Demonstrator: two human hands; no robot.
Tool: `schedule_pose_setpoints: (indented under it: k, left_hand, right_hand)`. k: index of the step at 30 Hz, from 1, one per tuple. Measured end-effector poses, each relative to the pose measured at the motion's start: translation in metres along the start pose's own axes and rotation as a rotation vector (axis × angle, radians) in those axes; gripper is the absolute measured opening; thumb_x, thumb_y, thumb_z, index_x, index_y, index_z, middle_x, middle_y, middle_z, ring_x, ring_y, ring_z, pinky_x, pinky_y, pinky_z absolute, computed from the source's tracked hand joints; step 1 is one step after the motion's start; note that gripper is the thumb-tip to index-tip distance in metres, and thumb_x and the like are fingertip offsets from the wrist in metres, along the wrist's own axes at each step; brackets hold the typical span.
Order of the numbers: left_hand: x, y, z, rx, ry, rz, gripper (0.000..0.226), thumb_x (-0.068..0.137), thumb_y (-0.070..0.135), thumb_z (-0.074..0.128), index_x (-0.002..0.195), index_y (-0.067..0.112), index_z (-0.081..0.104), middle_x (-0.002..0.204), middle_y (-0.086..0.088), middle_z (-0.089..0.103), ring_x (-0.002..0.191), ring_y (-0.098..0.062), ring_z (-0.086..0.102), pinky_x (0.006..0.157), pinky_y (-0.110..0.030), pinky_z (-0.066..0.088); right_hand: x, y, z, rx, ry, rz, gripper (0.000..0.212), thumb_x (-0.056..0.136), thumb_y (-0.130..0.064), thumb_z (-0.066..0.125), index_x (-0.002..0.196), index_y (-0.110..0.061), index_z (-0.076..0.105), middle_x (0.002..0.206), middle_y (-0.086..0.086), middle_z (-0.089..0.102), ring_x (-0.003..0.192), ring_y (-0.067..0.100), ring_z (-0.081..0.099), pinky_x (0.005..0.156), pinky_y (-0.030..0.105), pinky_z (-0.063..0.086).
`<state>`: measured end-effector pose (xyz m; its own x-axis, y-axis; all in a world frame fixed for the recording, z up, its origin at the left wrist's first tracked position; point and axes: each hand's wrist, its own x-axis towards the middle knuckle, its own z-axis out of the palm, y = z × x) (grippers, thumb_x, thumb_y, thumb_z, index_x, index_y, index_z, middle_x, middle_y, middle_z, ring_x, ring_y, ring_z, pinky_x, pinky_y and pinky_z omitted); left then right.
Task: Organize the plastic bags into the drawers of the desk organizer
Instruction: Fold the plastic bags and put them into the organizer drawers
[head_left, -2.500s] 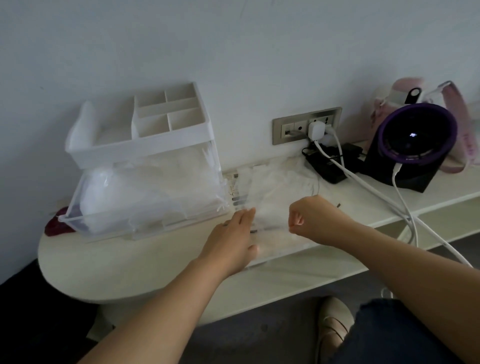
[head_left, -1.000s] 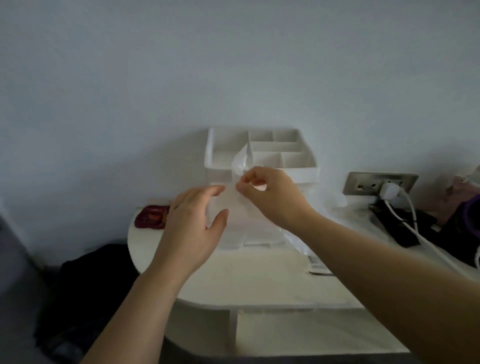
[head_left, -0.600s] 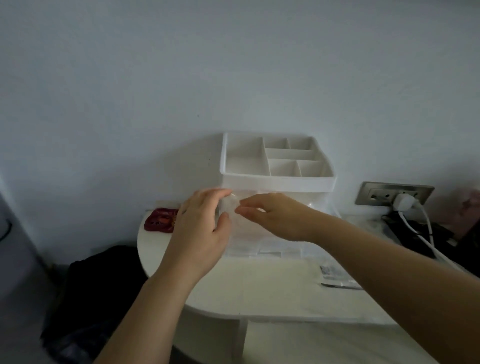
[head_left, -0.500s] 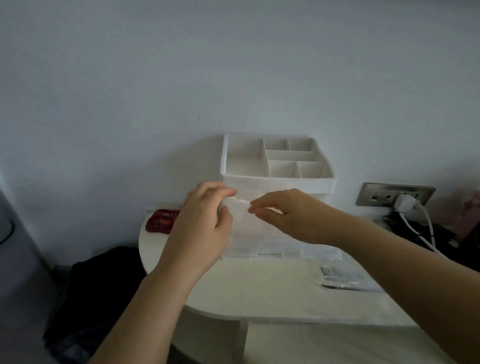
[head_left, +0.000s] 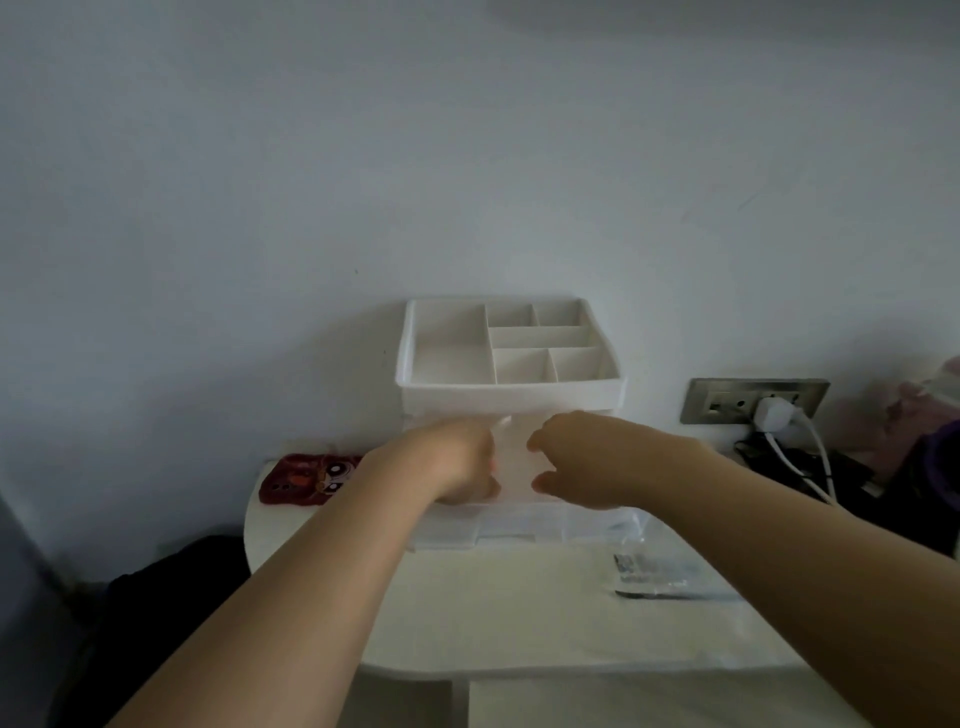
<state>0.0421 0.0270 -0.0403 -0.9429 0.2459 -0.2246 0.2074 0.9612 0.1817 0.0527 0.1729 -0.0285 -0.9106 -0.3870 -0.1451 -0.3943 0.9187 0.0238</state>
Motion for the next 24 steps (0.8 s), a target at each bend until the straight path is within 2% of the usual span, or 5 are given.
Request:
schedule_pose_setpoints:
  k: [8,12,14,19,24]
  left_hand:
    - [0.011,-0.009,0.007,-0.063,-0.041,-0.045,0.028,0.088,0.031,0.059,0.113,0.024,0.05,0.13,-0.005,0.04,0.109,-0.025,0.046,0.093,-0.032,0.04]
    - [0.019,-0.009,0.008,0.13,-0.066,-0.052,0.061,0.082,0.037,0.064,0.135,0.02,0.037,0.139,-0.009,0.039,0.12,-0.03,0.046,0.094,-0.038,0.043]
    - [0.022,-0.007,0.006,0.16,-0.091,-0.026,0.06,0.082,0.033,0.066,0.134,0.017,0.041,0.134,-0.008,0.047,0.118,-0.029,0.049,0.094,-0.038,0.044]
    - [0.015,-0.005,-0.001,0.191,-0.129,0.0,0.044,0.09,0.037,0.057,0.126,0.013,0.055,0.123,-0.008,0.058,0.111,-0.026,0.055,0.097,-0.038,0.044]
    - [-0.024,-0.014,-0.003,0.017,0.102,0.087,0.061,0.091,0.052,0.049,0.143,0.022,0.036,0.148,0.002,0.039,0.131,-0.016,0.04,0.104,-0.026,0.033]
  right_hand:
    - [0.02,0.0,0.008,0.0,-0.142,-0.063,0.05,0.09,-0.04,0.056,0.134,-0.017,0.047,0.131,0.005,0.052,0.125,0.026,0.044,0.108,0.034,0.03]
    - [0.027,0.006,0.011,-0.006,-0.178,-0.024,0.066,0.086,-0.043,0.062,0.141,-0.016,0.036,0.141,0.007,0.043,0.131,0.027,0.038,0.108,0.036,0.032]
    - [0.028,0.007,0.01,0.015,-0.172,-0.023,0.067,0.085,-0.04,0.064,0.141,-0.015,0.036,0.141,0.006,0.043,0.131,0.026,0.038,0.106,0.035,0.033]
    - [0.015,0.01,0.0,0.117,-0.077,-0.057,0.067,0.088,-0.041,0.061,0.144,-0.017,0.033,0.146,0.002,0.04,0.132,0.02,0.038,0.105,0.03,0.031]
    - [-0.021,0.02,-0.003,0.221,0.198,-0.151,0.053,0.086,-0.052,0.057,0.134,-0.031,0.047,0.139,-0.011,0.048,0.124,0.007,0.045,0.101,0.023,0.031]
